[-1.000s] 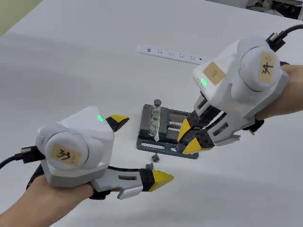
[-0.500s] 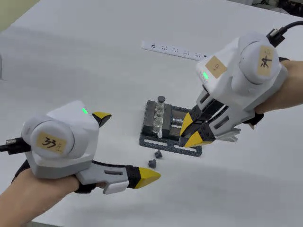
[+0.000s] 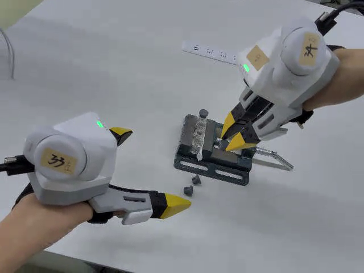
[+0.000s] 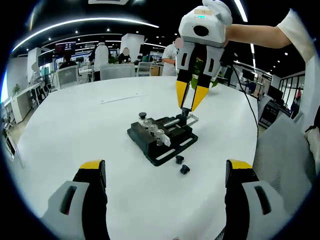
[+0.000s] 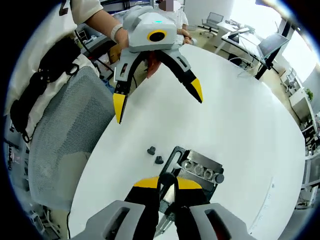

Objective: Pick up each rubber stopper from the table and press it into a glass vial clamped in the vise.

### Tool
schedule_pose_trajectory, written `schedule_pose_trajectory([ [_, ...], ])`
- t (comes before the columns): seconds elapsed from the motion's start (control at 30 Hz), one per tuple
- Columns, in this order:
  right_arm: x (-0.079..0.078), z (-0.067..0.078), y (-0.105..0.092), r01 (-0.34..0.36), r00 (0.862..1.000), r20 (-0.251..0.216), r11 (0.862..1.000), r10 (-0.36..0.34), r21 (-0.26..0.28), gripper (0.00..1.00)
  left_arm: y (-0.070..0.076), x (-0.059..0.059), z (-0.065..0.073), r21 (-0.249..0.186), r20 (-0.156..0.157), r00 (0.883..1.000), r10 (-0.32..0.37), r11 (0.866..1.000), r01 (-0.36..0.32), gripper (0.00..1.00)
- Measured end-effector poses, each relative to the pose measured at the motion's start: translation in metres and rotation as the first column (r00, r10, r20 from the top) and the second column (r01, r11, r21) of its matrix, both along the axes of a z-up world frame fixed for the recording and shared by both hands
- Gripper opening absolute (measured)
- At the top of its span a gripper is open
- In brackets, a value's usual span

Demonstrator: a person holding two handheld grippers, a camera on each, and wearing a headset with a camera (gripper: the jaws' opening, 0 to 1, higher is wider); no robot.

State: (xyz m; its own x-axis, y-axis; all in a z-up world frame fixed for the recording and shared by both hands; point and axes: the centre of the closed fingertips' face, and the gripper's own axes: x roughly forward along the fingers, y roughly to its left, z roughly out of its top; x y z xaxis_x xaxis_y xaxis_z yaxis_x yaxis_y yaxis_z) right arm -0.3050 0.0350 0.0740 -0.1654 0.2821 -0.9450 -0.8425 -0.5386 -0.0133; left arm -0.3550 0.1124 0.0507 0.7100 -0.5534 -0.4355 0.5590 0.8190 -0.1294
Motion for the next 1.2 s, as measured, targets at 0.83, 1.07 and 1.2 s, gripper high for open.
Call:
schedule_pose_trajectory([
  [0.83, 0.059, -0.018, 0.031, -0.094, 0.988, 0.111, 0.992, 0.103, -0.085, 0.05, 0.009, 0.004, -0.006, -0.018, -0.024, 0.999, 0.033, 0.999, -0.033, 0.99],
  [1.07, 0.060, -0.027, 0.033, -0.110, 0.987, 0.104, 0.988, 0.122, -0.109, 0.05, 0.009, 0.005, -0.006, -0.017, -0.027, 0.999, 0.033, 0.999, -0.033, 0.99],
  [1.2, 0.058, -0.032, 0.031, -0.118, 0.986, 0.102, 0.985, 0.131, -0.124, 0.05, 0.010, 0.004, -0.007, -0.019, -0.029, 0.999, 0.033, 0.999, -0.034, 0.99],
])
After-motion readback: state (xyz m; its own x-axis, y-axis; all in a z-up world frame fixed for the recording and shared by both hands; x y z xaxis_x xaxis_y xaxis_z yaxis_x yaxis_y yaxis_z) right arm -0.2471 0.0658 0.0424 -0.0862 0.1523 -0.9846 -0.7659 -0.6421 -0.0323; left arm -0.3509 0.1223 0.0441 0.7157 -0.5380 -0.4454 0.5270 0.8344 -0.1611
